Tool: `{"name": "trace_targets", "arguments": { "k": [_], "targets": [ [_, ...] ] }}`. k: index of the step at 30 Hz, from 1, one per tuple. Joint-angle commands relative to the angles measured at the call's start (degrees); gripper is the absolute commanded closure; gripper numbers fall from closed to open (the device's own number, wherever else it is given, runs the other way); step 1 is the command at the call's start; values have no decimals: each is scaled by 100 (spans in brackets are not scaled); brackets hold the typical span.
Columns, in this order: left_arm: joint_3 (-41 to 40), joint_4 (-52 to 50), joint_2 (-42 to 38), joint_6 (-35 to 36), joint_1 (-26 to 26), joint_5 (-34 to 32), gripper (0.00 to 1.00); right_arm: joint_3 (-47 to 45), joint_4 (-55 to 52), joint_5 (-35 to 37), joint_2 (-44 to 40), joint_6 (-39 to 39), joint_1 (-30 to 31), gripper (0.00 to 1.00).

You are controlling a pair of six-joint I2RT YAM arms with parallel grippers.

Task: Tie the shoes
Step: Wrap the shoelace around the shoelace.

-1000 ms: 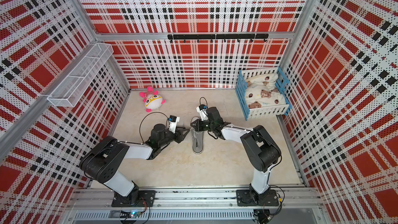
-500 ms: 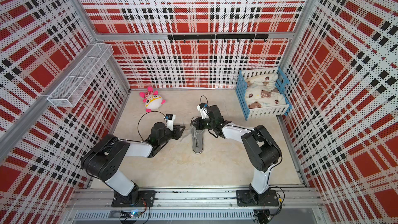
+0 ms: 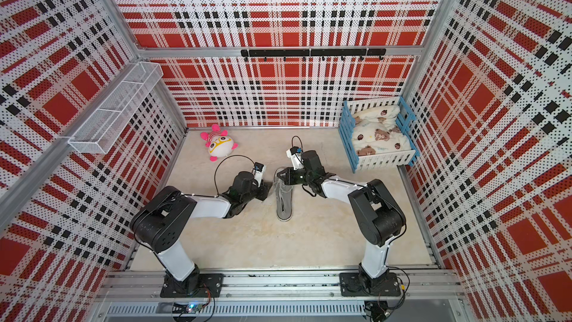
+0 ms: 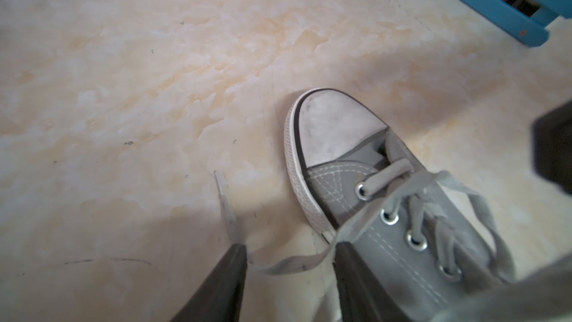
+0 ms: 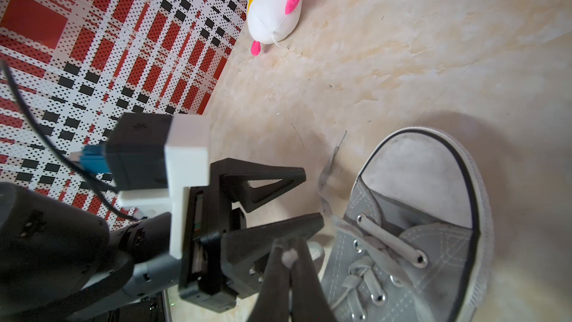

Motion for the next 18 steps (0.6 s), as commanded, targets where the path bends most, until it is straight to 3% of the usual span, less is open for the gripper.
{"name": "trace_targets", "arguments": {
  "k": [1, 6, 12, 18],
  "targets": [
    [246, -348, 223, 287, -44, 113, 49, -97, 187, -75, -186, 34, -18, 100],
    [416, -375, 396, 350, -51, 267, 51, -139, 217, -79, -203, 56, -22, 100],
    [544, -476, 536, 397, -39, 530, 62, -189, 221, -66, -212, 65, -22, 100],
    [417, -477, 351, 321, 167, 1155, 70, -199, 213, -64, -209, 45, -22, 100]
  ]
}}
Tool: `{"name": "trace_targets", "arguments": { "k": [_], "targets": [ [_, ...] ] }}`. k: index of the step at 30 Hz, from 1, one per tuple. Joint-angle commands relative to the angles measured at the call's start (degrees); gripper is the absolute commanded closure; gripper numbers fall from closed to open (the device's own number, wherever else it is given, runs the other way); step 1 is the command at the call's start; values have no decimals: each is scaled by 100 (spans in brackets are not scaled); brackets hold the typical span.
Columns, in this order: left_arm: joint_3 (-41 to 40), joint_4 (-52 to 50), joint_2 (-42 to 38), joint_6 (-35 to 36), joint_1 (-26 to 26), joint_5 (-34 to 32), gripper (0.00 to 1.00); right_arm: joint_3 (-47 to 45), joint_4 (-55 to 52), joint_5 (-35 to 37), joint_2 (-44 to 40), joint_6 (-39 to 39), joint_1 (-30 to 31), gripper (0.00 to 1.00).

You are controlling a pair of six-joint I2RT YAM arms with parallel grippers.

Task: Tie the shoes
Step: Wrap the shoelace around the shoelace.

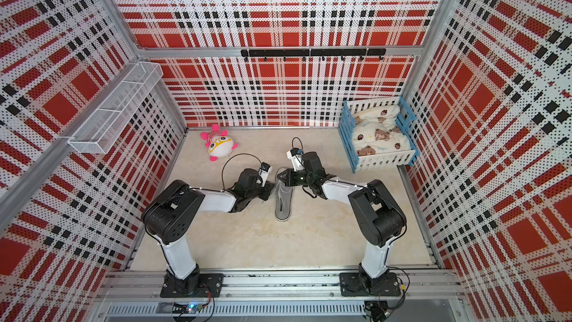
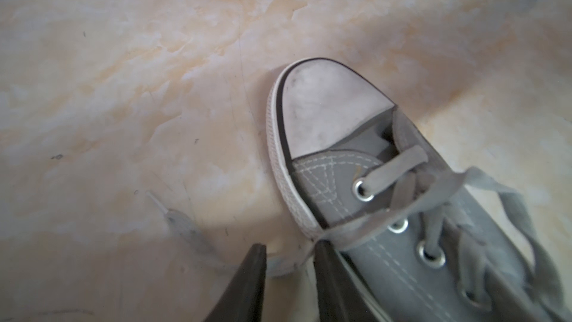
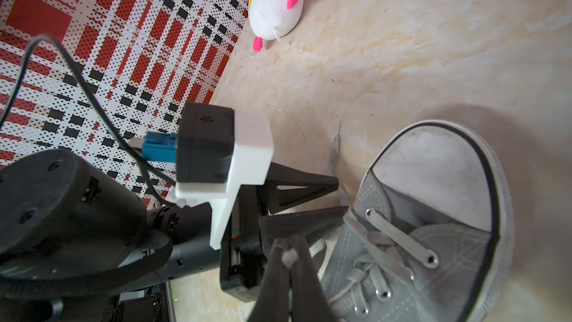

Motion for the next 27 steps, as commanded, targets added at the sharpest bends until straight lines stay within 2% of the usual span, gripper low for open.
{"name": "trace_targets", "arguments": {
  "k": [1, 10, 20, 27],
  "targets": [
    [-29, -95, -88, -3, 126, 593, 71, -47, 106, -15, -163, 5, -14, 100],
    [171, -72, 127, 32, 207, 1019, 80, -33, 81, -29, -161, -3, -22, 100],
    [112, 22, 51, -166, 361, 1194, 100, -33, 71, -2, -170, -9, -15, 100],
    [-243, 304, -398, -542, 458, 1312, 100, 15, -28, 105, -223, -113, -19, 100]
  ]
}}
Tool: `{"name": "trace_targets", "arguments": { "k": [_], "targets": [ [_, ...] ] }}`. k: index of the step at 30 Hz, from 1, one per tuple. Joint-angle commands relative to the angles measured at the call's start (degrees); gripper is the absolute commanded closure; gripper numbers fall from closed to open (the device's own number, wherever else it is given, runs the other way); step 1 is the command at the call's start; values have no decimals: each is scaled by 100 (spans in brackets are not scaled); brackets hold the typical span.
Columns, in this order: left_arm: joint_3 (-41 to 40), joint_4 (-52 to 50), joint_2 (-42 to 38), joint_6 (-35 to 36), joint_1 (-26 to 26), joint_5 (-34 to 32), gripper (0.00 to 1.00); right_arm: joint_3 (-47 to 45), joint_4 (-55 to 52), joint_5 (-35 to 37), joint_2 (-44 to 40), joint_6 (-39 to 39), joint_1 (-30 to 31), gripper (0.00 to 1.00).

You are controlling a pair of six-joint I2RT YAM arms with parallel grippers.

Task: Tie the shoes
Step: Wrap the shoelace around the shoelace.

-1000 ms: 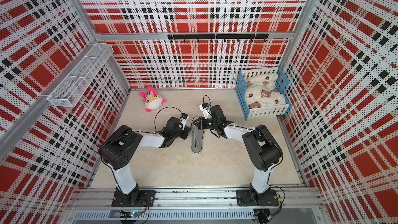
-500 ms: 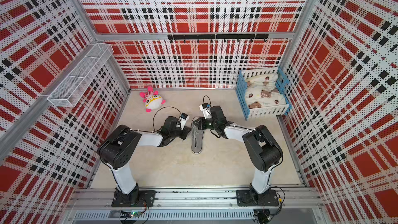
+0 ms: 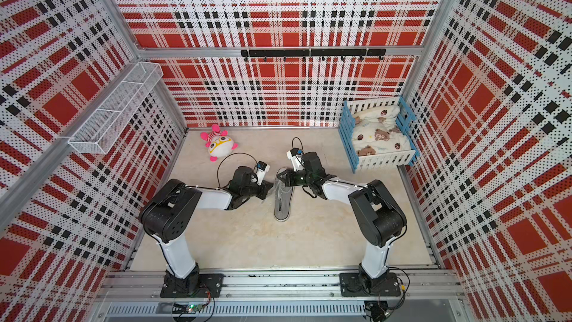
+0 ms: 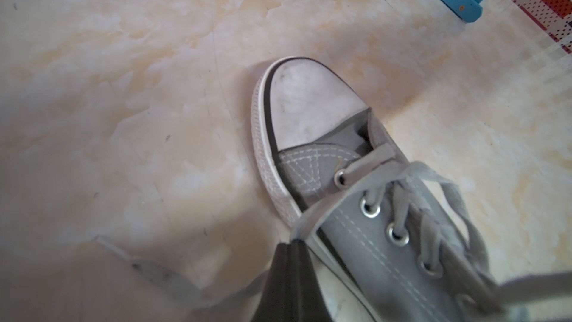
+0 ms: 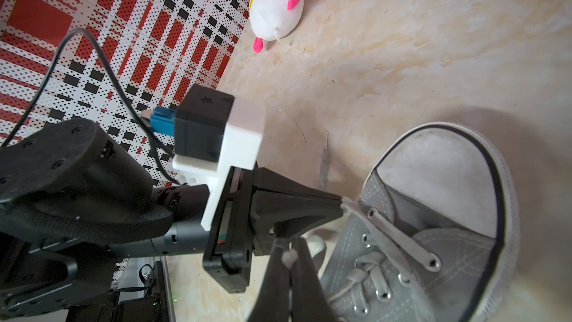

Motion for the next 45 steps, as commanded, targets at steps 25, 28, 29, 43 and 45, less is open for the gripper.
{"name": "trace_targets", "arguments": {
  "k": [25, 28, 29, 43, 45],
  "targets": [
    [-425, -807, -1708, -1506, -298, 1177, 100, 451, -242, 567, -11, -52, 153, 100],
    [-389, -695, -1705, -1865, -323, 1438, 100, 534, -404, 532, 37, -148, 163, 100],
    [-372, -619, -1676, -2002, -332, 1508, 100, 551, -469, 523, 51, -178, 162, 100],
    [-291, 169, -1328, -3155, -634, 1580, 91, 766, -908, 373, 134, -515, 163, 100],
    [-260, 258, -1230, -3184, -680, 1629, 86, 776, -907, 365, 135, -522, 163, 100]
  ]
}}
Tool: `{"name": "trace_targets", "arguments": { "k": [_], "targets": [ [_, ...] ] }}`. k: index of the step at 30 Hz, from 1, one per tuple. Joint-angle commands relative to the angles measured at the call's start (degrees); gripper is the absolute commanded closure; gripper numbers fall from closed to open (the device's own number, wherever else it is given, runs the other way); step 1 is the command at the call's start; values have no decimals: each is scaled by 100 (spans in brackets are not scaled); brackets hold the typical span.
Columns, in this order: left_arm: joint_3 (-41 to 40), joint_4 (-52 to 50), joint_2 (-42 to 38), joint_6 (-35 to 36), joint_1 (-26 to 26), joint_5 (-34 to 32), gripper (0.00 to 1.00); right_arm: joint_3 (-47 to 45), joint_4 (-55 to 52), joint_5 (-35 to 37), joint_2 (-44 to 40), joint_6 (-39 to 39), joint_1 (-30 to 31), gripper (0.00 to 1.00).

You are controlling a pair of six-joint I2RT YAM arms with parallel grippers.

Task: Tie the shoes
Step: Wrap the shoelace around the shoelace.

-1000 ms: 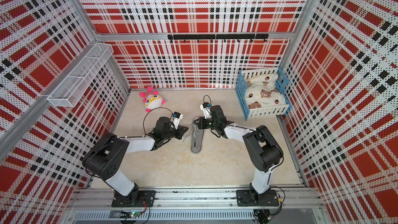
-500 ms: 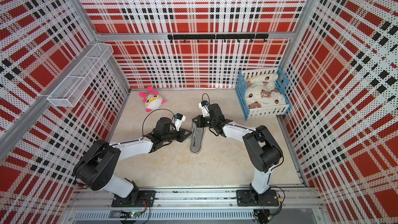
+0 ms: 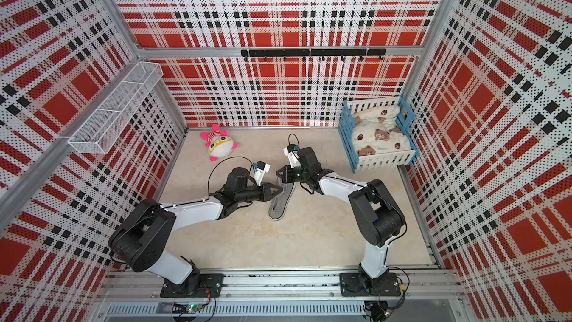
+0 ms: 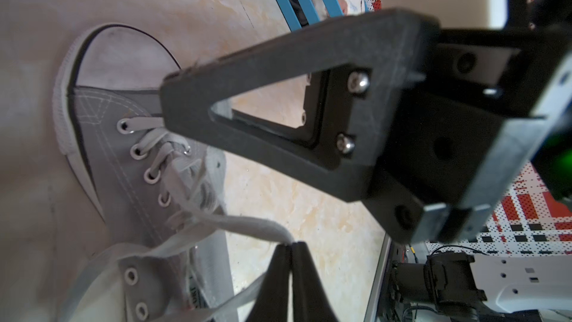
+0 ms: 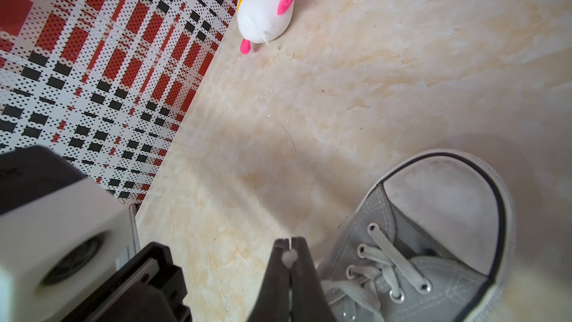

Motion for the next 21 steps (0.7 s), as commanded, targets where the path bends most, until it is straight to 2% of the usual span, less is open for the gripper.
{"name": "trace_targets", "arguments": {
  "k": [1, 11, 16, 21],
  "targets": [
    [147, 322, 194, -169, -109, 107, 82, 170, -31, -70, 84, -105, 27, 100],
    [-94, 324, -184, 198, 217, 299, 58, 198, -59, -119, 45, -138, 0, 100],
    [-365, 241, -517, 453, 464, 416, 52, 215, -22, -201, 58, -141, -2, 100],
    [-432, -40, -750, 778, 541, -4, 50, 239, -15, -235, 58, -141, -2, 100]
  ]
}}
